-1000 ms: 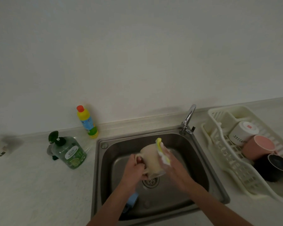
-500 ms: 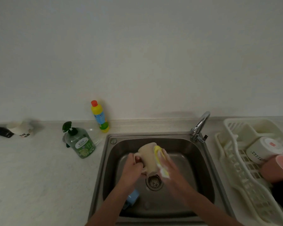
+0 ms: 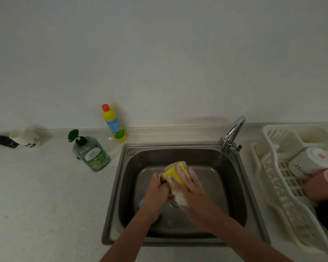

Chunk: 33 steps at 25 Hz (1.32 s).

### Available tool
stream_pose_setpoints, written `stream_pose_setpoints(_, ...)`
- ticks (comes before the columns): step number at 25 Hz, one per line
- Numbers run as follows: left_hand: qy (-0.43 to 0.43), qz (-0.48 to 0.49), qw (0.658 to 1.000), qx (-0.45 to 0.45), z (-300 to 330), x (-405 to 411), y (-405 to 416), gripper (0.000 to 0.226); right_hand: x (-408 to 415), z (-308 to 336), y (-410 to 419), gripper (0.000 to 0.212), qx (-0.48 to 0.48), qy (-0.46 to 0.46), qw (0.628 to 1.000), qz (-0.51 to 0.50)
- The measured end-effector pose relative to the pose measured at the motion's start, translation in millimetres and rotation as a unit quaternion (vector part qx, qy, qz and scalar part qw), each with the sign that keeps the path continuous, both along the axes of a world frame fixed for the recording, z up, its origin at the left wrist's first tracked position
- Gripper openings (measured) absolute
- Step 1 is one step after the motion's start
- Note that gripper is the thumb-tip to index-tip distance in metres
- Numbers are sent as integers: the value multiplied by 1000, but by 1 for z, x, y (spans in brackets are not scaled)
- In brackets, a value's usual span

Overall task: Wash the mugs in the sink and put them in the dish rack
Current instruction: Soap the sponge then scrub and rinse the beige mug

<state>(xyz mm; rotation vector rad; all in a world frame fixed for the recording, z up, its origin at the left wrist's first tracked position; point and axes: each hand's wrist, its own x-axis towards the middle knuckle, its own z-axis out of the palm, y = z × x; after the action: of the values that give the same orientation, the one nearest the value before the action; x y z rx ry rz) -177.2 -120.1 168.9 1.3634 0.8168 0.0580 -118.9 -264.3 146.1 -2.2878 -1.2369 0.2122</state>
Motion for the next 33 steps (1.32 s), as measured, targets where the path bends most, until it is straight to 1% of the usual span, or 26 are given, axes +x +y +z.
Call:
stream_pose_setpoints(1, -2, -16, 1000, -4, -3, -2, -5, 21, 5, -5, 1, 79, 5, -10, 1000, -3)
stream_pose_setpoints(3, 11, -27, 1000, 4, -8, -3, -7, 21, 17, 5, -1, 72, 39, 24, 999, -16)
stream_pose_setpoints(4, 19, -20, 1000, 6, -9, -1, -3, 23, 20, 8, -5, 66, 59, 39, 998, -3)
stream_pose_setpoints(5, 25, -8, 1000, 2, -11, 1, 0, 27, 18, 12, -11, 62, 71, 31, 997, -10)
stream_pose_setpoints(6, 32, 9, 999, -2, -11, 2, 3, 29, 12, 14, -14, 61, 81, 34, 996, -31)
stream_pose_setpoints(7, 34, 21, 999, -2, -11, 3, 5, 30, 7, 10, -13, 64, 87, 49, 994, -34)
stream_pose_setpoints(8, 34, 21, 999, 2, -12, 3, 5, 29, -1, 8, -12, 69, 82, 24, 996, -11)
stream_pose_setpoints(9, 25, 7, 1000, 4, -13, 2, 3, 26, -9, 10, -7, 71, 55, 20, 998, 10)
stream_pose_setpoints(10, 15, -16, 1000, 4, -13, 1, -1, 22, -13, 7, -7, 71, 11, -6, 1000, 10)
stream_pose_setpoints(11, 10, -36, 999, 6, -12, -1, -5, 19, -6, 2, -7, 69, 10, -39, 999, -8)
stream_pose_setpoints(12, 12, -47, 999, 13, -12, -1, -7, 17, 4, 1, -7, 68, 21, -36, 999, -19)
stream_pose_setpoints(14, 21, -31, 999, 8, -12, 1, -4, 21, 19, 11, -9, 62, 73, 42, 996, -37)
stream_pose_setpoints(15, 23, -11, 1000, -8, -9, 3, -1, 25, 23, 14, -11, 59, 75, 21, 997, -30)
stream_pose_setpoints(17, 18, 21, 999, -21, -9, 8, 6, 31, 18, 16, -14, 58, 72, 44, 996, -34)
stream_pose_setpoints(18, 16, 19, 1000, -12, -10, 10, 6, 31, 11, 14, -11, 61, 73, 53, 996, -23)
stream_pose_setpoints(21, 12, -39, 998, 37, -13, 8, -2, 20, 8, 2, -3, 66, 4, -42, 999, 12)
stream_pose_setpoints(22, 14, -55, 997, 53, -14, 7, -5, 18, 15, 0, -6, 65, 19, -27, 999, 0)
stream_pose_setpoints(23, 19, -58, 996, 59, -14, 5, -7, 17, 21, 5, -7, 63, 57, -18, 998, 6)
stream_pose_setpoints(25, 23, -29, 999, 34, -10, 6, -5, 22, 28, 11, -18, 58, 91, -5, 996, -5)
stream_pose_setpoints(27, 16, 1, 1000, 8, -5, 11, 1, 26, 23, 12, -21, 54, 66, 12, 998, -17)
stream_pose_setpoints(29, 8, -8, 1000, 11, -3, 15, -1, 27, 13, 10, -14, 64, 41, -26, 999, 19)
stream_pose_setpoints(30, 5, -23, 1000, 13, -2, 14, -4, 26, 13, 9, -10, 67, 25, -85, 996, 13)
stream_pose_setpoints(31, 4, -39, 999, 15, 0, 14, -8, 25, 19, 7, -9, 68, 21, -116, 993, 8)
stream_pose_setpoints(32, 5, -47, 999, 14, 1, 13, -10, 24, 27, 6, -12, 68, 33, -86, 996, 1)
stream_pose_setpoints(33, 8, -46, 999, 13, 2, 13, -11, 25, 33, 17, -13, 67, 67, -18, 998, -4)
